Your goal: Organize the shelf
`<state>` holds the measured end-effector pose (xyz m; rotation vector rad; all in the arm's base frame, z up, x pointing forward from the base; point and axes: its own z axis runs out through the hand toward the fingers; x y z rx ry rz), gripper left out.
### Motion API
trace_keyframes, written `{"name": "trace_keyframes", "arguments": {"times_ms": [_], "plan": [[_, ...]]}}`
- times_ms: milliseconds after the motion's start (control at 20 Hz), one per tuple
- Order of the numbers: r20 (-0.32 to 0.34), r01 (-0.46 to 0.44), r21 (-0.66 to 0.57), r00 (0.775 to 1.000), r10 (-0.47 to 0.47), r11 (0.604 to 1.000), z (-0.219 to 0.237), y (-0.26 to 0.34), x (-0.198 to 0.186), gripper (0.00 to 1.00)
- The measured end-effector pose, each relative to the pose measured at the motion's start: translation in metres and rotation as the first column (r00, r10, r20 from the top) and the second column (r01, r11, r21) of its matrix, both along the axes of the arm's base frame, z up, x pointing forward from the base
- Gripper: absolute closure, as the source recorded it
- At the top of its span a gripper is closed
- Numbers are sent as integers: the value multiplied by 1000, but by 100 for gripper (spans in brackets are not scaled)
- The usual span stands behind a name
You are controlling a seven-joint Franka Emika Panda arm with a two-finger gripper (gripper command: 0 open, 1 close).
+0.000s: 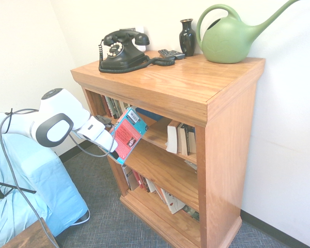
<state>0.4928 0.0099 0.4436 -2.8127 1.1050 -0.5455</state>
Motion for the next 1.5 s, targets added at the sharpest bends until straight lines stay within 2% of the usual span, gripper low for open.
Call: {"name": "trace_keyframes", "arguments": {"times_ms": [300,600,800,1500], "plan": [[45,-44,0,998,43,999,-5,19,22,100],[99,-81,-22,992,83,996,-37,26,40,100],[132,-79,-25,988,82,997,-35,29,50,100],[158,-75,-23,984,77,997,-37,44,93,100]]}}
